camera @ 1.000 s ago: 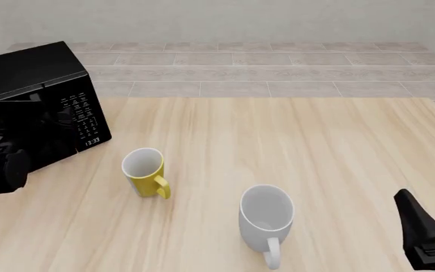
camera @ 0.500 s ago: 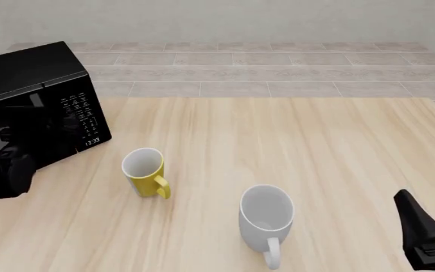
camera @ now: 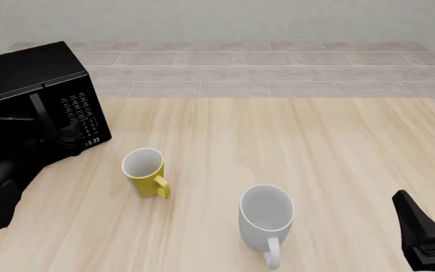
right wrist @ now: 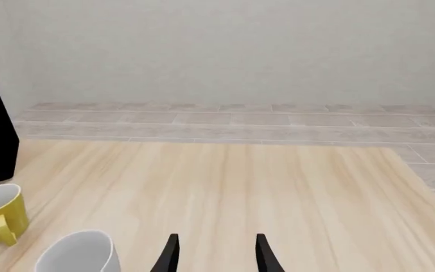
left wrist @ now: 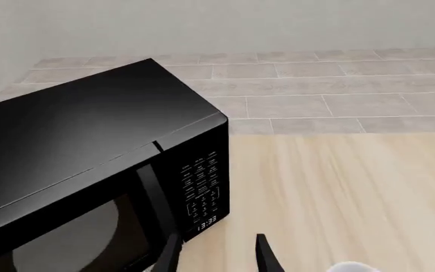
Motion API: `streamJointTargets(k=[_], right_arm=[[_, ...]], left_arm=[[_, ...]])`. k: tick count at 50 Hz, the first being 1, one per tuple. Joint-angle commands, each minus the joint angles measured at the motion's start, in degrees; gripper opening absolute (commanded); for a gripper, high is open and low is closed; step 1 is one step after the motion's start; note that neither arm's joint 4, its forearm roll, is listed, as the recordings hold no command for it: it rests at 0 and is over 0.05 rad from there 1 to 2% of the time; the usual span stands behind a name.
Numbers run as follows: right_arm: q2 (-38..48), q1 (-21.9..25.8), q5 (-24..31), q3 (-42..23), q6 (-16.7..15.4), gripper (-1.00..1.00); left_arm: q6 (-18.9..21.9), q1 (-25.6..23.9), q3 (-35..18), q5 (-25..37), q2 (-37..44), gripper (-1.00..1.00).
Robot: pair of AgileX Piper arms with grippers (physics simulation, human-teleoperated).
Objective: Close the microwave.
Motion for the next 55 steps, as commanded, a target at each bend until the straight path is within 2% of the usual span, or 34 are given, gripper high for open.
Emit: streamJointTargets(k=[1, 14, 17, 19, 24, 31, 37, 47, 55], right_arm=[[0.1, 0.3, -0.2, 0.0, -0.1, 1.0], [0.1, 0.2, -0.4, 0.0, -0.1, 1.0], [0.1, -0.2, 0.0, 0.0, 0.1, 1.0], [0.1, -0.3, 0.1, 0.0, 0.2, 1.0], [0.0, 0.4, -0.2, 0.0, -0.1, 1.0], [-0.1, 0.0, -0.2, 0.0, 0.1, 1.0], [-0.1, 0.1, -0.3, 0.0, 0.3, 1.0], [-0.2, 0.3, -0.4, 0.0, 0.2, 1.0], [-0.1, 0.4, -0.3, 0.0, 0.4, 1.0]], left_arm=[[-0.6, -2.4, 4.5, 2.5, -8.4, 1.0], [-2.4, -5.6, 7.7, 10.1, -21.3, 1.0], [-3.3, -6.6, 8.2, 15.0, -27.8, 1.0], [-3.4, -6.8, 8.2, 16.1, -29.3, 1.0], [-4.1, -8.6, 8.8, 23.5, -39.0, 1.0], [-4.2, -9.3, 8.0, 32.3, -48.8, 1.0], [-4.7, -9.6, 8.1, 35.5, -52.6, 1.0], [-5.7, -10.2, 6.5, 44.3, -61.4, 1.0], [-5.8, -11.0, 5.9, 48.2, -65.2, 1.0]])
